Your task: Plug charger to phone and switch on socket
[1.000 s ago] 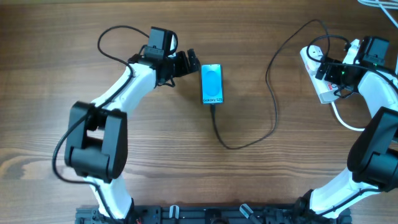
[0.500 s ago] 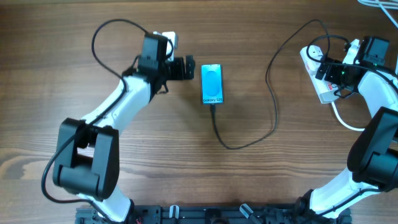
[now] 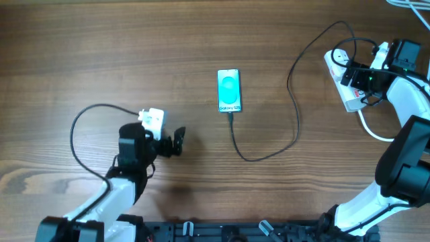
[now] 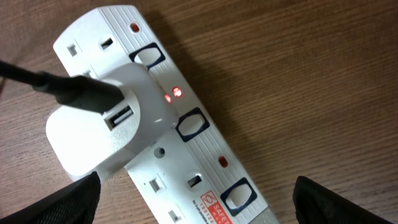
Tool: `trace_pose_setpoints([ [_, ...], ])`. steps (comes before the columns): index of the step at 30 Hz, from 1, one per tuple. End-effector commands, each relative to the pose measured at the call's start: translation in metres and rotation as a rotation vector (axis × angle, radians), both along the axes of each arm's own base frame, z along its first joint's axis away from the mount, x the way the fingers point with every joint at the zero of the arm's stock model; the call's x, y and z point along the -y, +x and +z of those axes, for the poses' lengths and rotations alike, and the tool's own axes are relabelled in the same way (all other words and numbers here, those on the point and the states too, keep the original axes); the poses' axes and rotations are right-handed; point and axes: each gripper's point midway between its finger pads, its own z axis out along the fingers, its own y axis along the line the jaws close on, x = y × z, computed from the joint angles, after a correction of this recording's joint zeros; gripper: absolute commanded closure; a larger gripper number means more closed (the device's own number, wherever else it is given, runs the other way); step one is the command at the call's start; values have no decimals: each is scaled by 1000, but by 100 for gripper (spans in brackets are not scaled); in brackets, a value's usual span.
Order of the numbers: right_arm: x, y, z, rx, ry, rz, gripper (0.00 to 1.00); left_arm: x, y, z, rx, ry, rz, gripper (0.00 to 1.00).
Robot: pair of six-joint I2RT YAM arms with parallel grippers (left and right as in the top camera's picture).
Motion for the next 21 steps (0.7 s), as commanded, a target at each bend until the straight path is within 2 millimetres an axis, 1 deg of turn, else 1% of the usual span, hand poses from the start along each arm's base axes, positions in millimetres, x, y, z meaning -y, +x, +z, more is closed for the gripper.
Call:
trace_pose_setpoints([
  [1, -2, 0, 3, 9, -2, 16, 0, -6, -14, -8, -26, -39, 29, 0],
  [3, -3, 1, 3, 10, -2, 17, 0, -9, -19, -15, -52, -51, 46, 0],
  [7, -2, 1, 3, 10, -2, 17, 0, -13, -23, -20, -83, -68, 78, 0],
  [11, -2, 1, 3, 10, -2, 16, 0, -17, -34, -31, -132, -100, 127, 0],
  [15, -2, 1, 3, 10, -2, 16, 0, -23, -39, -37, -156, -118, 164, 0],
  [21, -2, 1, 3, 10, -2, 16, 0, -23, -44, -41, -181, -129, 177, 0],
])
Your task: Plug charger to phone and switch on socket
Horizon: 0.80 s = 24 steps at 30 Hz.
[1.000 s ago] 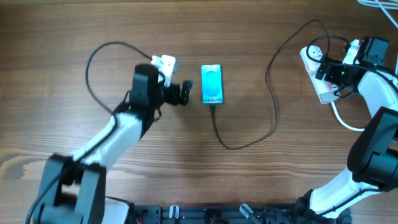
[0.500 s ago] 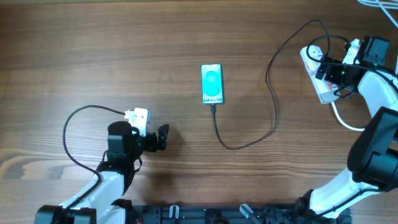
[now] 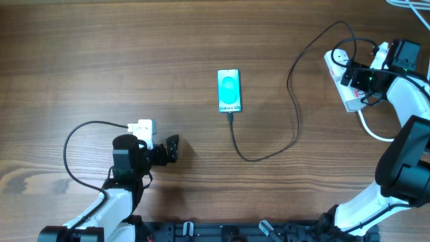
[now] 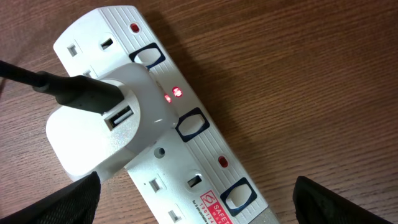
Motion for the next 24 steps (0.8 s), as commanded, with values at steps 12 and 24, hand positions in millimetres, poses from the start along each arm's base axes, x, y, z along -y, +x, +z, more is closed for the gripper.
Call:
trace_pose_setpoints([
  [12, -2, 0, 3, 9, -2, 17, 0, -5, -35, -18, -63, -22, 43, 0],
  [24, -3, 1, 3, 9, -2, 17, 0, -7, -39, 19, 60, -22, 50, 0],
])
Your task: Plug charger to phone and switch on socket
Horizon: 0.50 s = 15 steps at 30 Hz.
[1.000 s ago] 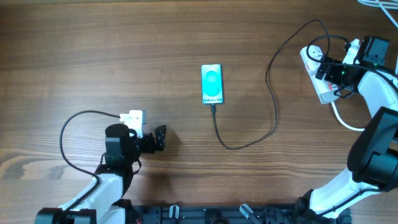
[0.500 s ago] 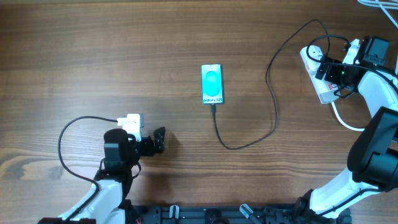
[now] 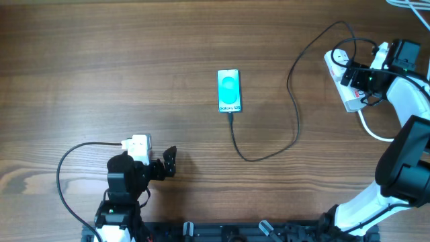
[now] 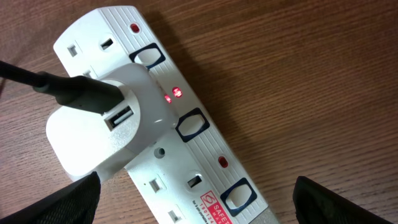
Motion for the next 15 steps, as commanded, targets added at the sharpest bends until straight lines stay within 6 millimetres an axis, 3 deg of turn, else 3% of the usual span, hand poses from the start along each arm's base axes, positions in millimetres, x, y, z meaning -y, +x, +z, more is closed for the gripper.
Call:
trace_pose_setpoints([
  [1, -3, 1, 3, 9, -2, 17, 0, -3, -1, -2, -9, 0, 18, 0],
  [7, -3, 1, 3, 9, -2, 17, 0, -6, -1, 4, 17, 9, 32, 0],
  [10, -2, 0, 3, 9, -2, 17, 0, -8, 7, 29, 136, 14, 45, 0],
  [15, -2, 0, 3, 9, -2, 17, 0, -8, 13, 92, 417, -3, 50, 0],
])
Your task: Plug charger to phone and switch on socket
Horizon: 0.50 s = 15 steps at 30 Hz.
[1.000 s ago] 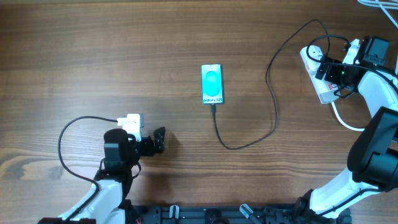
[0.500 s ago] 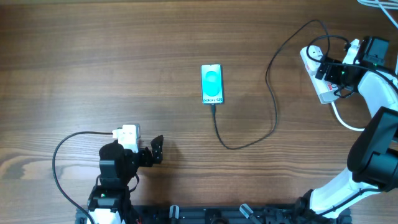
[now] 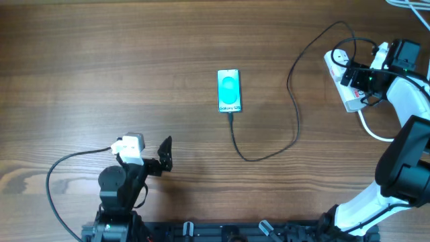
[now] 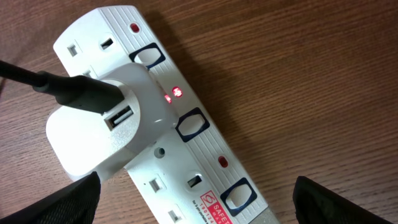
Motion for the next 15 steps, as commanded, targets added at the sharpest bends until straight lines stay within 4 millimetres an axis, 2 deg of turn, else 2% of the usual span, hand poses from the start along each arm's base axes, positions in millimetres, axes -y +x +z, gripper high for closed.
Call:
trace_pose_setpoints([
  [1, -3, 1, 3, 10, -2, 17, 0, -7, 0, 32, 145, -1, 38, 0],
  [6, -2, 1, 3, 10, -2, 17, 0, -12, -3, 58, 271, 31, 62, 0],
  [12, -2, 1, 3, 10, -2, 16, 0, -18, -2, 57, 264, 37, 97, 0],
  [15, -2, 1, 3, 10, -2, 17, 0, -34, 0, 55, 256, 57, 186, 0],
])
